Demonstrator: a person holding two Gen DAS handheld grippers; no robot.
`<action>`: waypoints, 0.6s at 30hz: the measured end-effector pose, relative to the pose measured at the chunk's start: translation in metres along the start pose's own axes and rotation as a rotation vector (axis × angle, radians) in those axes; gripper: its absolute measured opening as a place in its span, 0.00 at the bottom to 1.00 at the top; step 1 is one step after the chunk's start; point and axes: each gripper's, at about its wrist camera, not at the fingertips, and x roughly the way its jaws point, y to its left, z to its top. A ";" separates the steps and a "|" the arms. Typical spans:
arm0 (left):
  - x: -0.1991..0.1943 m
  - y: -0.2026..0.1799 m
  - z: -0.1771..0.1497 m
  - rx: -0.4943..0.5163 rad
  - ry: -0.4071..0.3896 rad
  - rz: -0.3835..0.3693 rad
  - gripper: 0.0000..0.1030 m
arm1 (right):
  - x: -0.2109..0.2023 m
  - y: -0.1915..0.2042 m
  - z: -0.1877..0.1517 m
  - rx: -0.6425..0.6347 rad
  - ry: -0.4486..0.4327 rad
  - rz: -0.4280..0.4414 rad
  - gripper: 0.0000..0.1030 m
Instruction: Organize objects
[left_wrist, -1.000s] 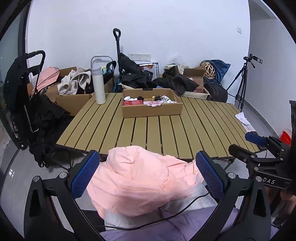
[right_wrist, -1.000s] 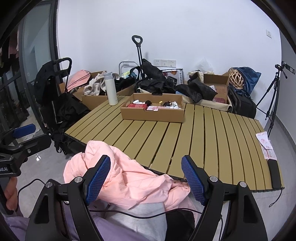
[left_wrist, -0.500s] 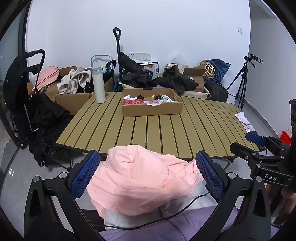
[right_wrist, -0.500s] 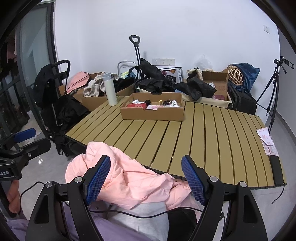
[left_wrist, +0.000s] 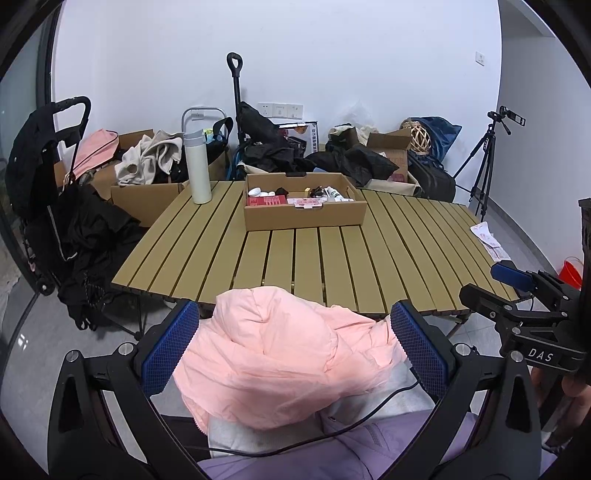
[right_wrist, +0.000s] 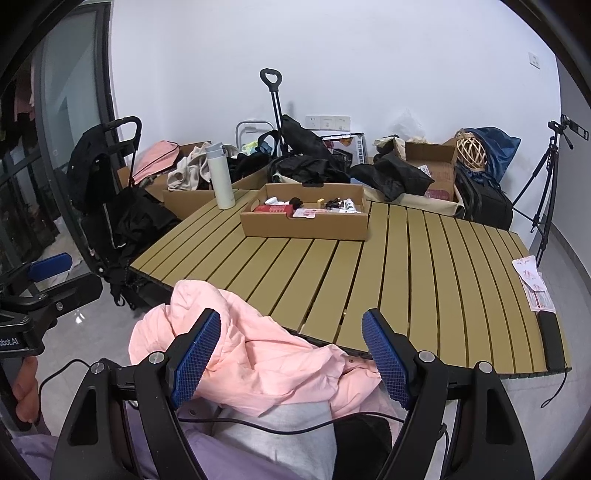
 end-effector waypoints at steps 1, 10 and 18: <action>0.000 0.000 0.000 0.000 0.000 -0.001 1.00 | 0.000 0.000 0.000 0.000 0.000 0.000 0.80; 0.005 0.002 -0.002 -0.004 0.019 -0.001 1.00 | 0.005 -0.005 -0.002 0.009 0.016 -0.002 0.80; 0.030 0.011 -0.008 -0.050 0.120 0.039 1.00 | 0.030 -0.012 -0.014 0.018 0.124 -0.017 0.80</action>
